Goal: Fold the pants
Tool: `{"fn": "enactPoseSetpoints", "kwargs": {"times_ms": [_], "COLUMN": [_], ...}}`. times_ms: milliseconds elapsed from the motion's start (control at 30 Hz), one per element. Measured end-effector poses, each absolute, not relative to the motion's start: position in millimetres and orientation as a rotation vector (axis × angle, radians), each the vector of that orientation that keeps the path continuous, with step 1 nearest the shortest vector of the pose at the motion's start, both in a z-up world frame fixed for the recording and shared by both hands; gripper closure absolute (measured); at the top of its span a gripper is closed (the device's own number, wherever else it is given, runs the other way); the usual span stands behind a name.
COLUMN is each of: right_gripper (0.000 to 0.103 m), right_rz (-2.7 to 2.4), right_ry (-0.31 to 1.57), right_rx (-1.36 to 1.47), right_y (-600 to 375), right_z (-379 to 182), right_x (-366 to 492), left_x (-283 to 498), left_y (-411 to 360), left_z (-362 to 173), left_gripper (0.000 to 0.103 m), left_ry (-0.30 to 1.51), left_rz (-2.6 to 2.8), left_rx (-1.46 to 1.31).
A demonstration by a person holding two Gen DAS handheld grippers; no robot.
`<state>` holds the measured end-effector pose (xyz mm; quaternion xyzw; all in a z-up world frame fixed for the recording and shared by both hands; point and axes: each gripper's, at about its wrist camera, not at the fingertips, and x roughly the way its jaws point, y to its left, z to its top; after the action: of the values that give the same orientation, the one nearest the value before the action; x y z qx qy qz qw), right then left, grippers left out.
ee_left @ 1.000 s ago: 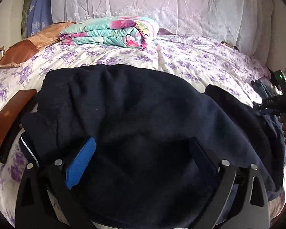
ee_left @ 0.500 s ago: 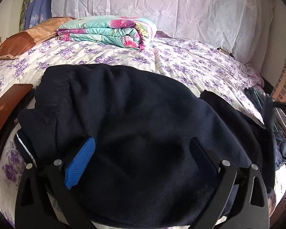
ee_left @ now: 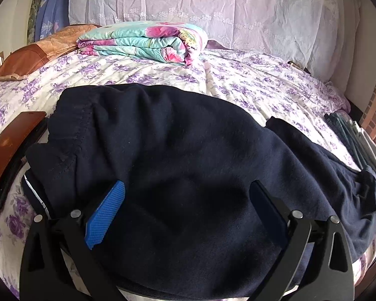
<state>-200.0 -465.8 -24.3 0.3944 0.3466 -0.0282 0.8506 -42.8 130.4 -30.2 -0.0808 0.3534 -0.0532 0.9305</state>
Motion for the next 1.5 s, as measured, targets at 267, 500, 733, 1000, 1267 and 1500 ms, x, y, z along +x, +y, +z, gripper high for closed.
{"fn": "enactPoseSetpoints", "kwargs": {"times_ms": [267,500,733,1000,1267,1500], "right_gripper": [0.051,0.091,0.092,0.092,0.095,0.103], "right_rz": [0.002,0.006,0.202,-0.024,-0.087,-0.132], "right_ry": [0.704,0.717,0.430,0.688,0.758,0.791], "right_rx": [0.895,0.838,0.661,0.795,0.747,0.708], "right_y": [-464,-465,-431,-488,-483,-499], "right_z": [-21,-9,129,6,-22,-16], "right_x": [-183,-144,-104,-161,-192,-211], "left_x": [-43,-43,-42,-42,-41,-41], "left_y": [130,129,135,133,133,133], "left_z": [-30,-30,-29,-29,-30,-30], "left_gripper": [0.006,0.005,0.006,0.005,0.005,0.005], "left_ry": [0.721,0.725,0.718,0.717,0.723,0.722], "left_rz": [-0.106,-0.098,-0.059,-0.045,-0.039,-0.040], "left_rx": [-0.163,-0.150,-0.177,-0.156,-0.143,-0.144]}}
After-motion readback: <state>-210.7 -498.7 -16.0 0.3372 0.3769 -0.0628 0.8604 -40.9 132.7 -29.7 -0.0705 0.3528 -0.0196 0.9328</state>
